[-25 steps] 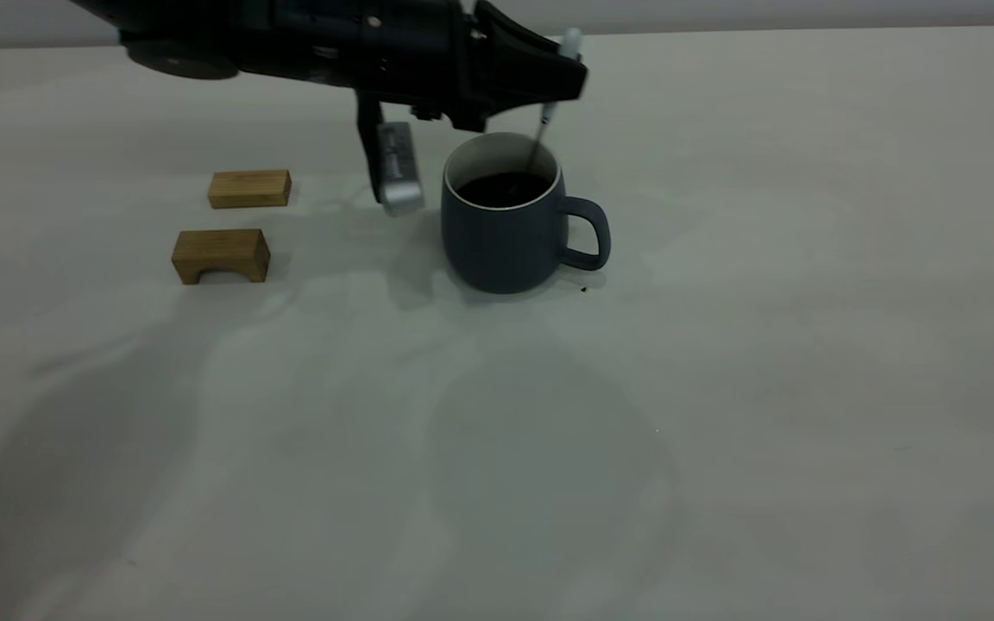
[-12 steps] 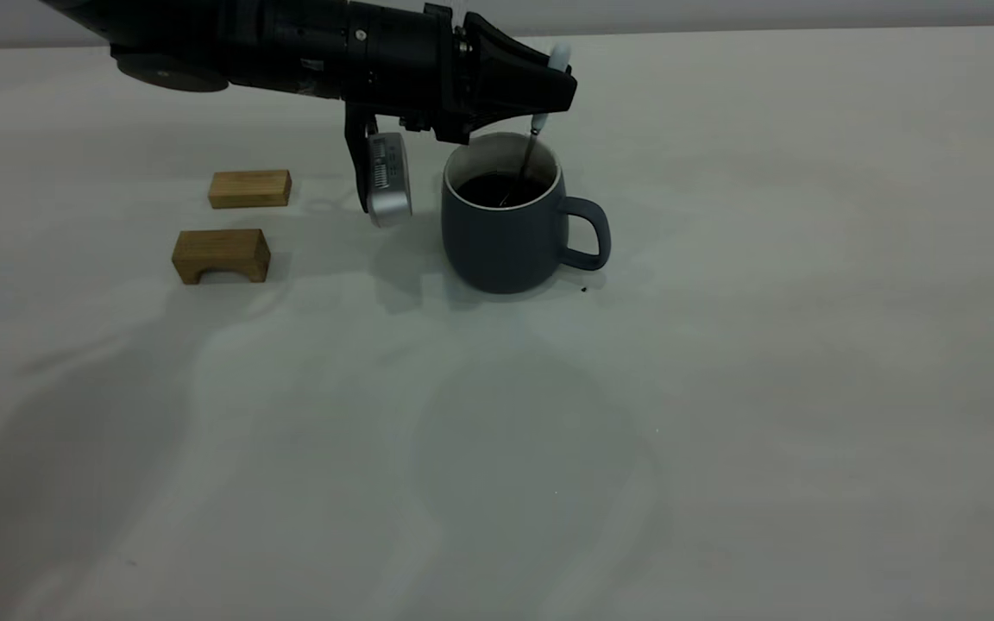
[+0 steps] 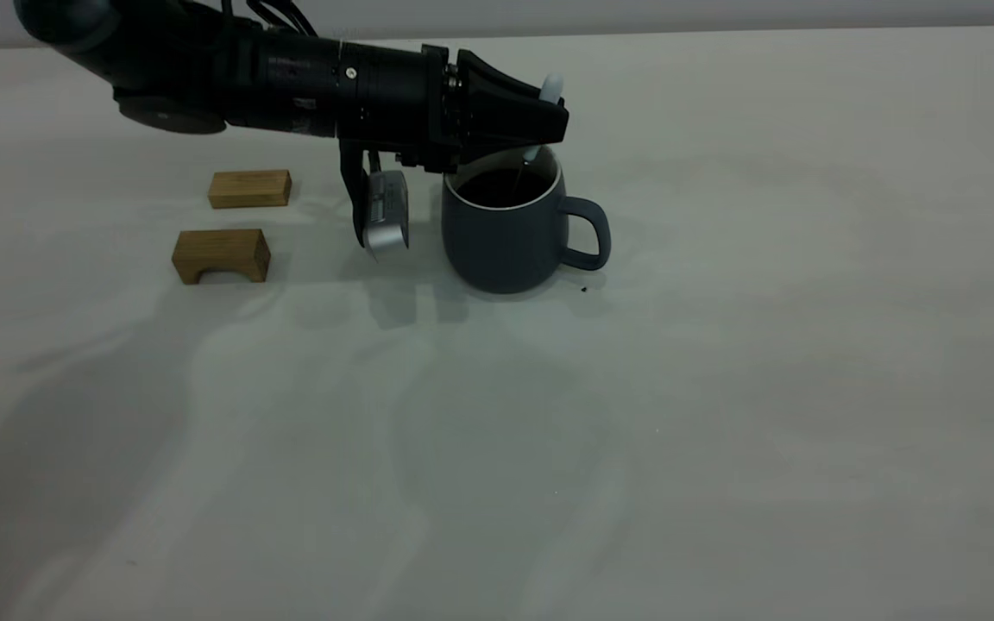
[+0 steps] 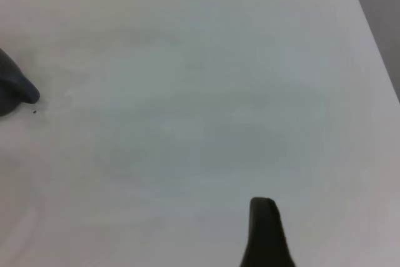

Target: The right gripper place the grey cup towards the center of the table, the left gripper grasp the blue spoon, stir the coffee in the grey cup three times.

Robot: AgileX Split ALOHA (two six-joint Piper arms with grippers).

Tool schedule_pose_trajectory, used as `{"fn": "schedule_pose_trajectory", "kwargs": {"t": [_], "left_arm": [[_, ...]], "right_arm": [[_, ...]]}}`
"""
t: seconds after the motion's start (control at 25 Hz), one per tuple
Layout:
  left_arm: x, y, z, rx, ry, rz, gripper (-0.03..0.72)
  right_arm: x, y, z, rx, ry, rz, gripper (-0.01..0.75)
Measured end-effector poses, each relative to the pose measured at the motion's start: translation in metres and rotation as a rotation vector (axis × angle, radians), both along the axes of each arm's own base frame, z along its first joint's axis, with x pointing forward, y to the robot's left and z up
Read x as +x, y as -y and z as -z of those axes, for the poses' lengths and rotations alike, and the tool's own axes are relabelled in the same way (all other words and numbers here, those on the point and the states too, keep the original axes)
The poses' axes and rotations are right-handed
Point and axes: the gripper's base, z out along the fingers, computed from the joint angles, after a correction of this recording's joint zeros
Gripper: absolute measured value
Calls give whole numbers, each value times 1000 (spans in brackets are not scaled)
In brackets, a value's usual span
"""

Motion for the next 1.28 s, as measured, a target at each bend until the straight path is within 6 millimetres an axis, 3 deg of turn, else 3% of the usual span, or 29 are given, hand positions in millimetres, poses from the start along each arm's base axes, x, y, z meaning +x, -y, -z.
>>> {"fn": "schedule_pose_trajectory", "kwargs": {"t": [0.08,0.36,0.56,0.68,0.8,0.96,1.28], "left_arm": [[0,0,0,-6,0,3,175],[0,0,-3,-33,-4,5,393],[3,-8,-7,-56,0,-6,428],[10,-20,-20,-60,31,-24,430],[18,-34,-47,-50,113,-21,433],[20,-46,-103,-8,298,49,433],[-7,-56,-226,117,630,218,423]], "right_arm": [[0,0,0,0,0,0,580],[0,0,0,-1,0,0,580],[0,0,0,-1,0,0,580],[0,0,0,-1,0,0,580],[0,0,0,-1,0,0,580],[0,0,0,-1,0,1,580],[0,0,0,-1,0,1,580]]}}
